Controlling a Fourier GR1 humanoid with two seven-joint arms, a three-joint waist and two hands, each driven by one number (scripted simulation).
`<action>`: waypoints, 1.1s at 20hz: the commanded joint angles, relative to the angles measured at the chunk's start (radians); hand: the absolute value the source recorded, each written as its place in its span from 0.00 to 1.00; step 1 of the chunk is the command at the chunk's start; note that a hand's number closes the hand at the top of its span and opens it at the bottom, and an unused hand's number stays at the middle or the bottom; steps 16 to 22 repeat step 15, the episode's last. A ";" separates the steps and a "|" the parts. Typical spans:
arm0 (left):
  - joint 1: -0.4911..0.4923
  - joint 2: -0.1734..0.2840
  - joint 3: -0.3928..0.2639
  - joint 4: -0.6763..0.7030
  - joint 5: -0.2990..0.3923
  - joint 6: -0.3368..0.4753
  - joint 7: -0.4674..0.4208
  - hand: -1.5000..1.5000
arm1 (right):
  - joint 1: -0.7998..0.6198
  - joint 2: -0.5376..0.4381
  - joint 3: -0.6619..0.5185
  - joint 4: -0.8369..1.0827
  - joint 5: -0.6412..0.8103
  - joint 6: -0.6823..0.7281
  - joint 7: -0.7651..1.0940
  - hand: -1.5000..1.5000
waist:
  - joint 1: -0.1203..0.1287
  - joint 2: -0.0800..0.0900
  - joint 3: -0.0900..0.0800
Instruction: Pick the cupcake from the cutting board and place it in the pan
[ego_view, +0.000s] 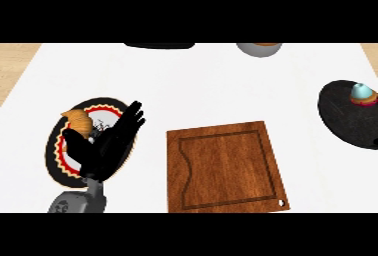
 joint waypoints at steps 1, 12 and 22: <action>-0.006 -0.007 0.008 0.022 0.011 -0.005 -0.008 0.50 | 0.049 -0.032 0.004 -0.013 0.002 0.183 -0.107 0.00 | -0.014 0.002 0.002; 0.005 -0.002 0.022 -0.003 0.013 0.010 0.005 0.50 | 0.146 -0.092 0.015 -0.095 -0.002 0.271 -0.144 0.00 | -0.025 -0.007 0.004; 0.002 -0.004 0.012 0.006 0.002 0.006 -0.007 0.50 | 0.154 -0.101 0.020 -0.110 -0.004 0.284 -0.129 0.00 | -0.024 -0.006 0.004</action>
